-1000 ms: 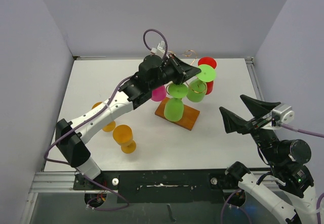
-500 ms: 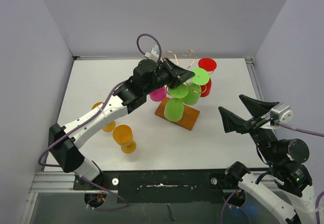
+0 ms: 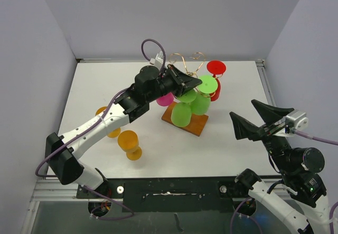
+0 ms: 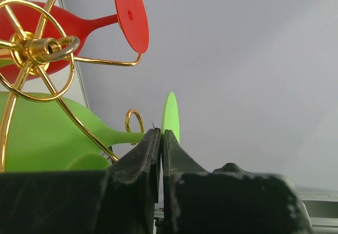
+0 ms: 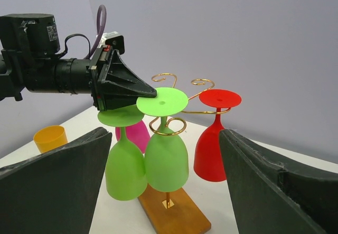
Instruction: Place the wine glass upside down on the wine glass rack
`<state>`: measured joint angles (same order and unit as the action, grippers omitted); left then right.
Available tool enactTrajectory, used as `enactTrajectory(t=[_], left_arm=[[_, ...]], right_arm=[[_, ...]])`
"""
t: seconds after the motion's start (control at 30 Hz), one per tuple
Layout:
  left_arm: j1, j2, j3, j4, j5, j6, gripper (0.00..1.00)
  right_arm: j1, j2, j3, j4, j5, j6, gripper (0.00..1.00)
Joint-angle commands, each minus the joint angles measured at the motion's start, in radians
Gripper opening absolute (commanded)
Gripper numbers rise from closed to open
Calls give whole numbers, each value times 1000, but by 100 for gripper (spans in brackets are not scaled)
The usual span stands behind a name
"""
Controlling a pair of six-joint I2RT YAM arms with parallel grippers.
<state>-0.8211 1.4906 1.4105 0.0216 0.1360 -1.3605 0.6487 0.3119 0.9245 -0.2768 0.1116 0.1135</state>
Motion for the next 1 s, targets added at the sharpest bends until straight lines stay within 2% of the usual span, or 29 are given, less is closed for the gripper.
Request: enactTrajectory(t=[0.0, 0.63, 0.97], left_arm=[[-2, -49, -3, 100, 60, -30, 0], [-34, -20, 39, 98, 83, -8, 0], [-31, 39, 139, 49, 123, 72, 0]], right_arm=[[2, -12, -3, 68, 18, 11, 85], [3, -48, -7, 68, 34, 20, 86], [3, -72, -11, 57, 39, 30, 86]])
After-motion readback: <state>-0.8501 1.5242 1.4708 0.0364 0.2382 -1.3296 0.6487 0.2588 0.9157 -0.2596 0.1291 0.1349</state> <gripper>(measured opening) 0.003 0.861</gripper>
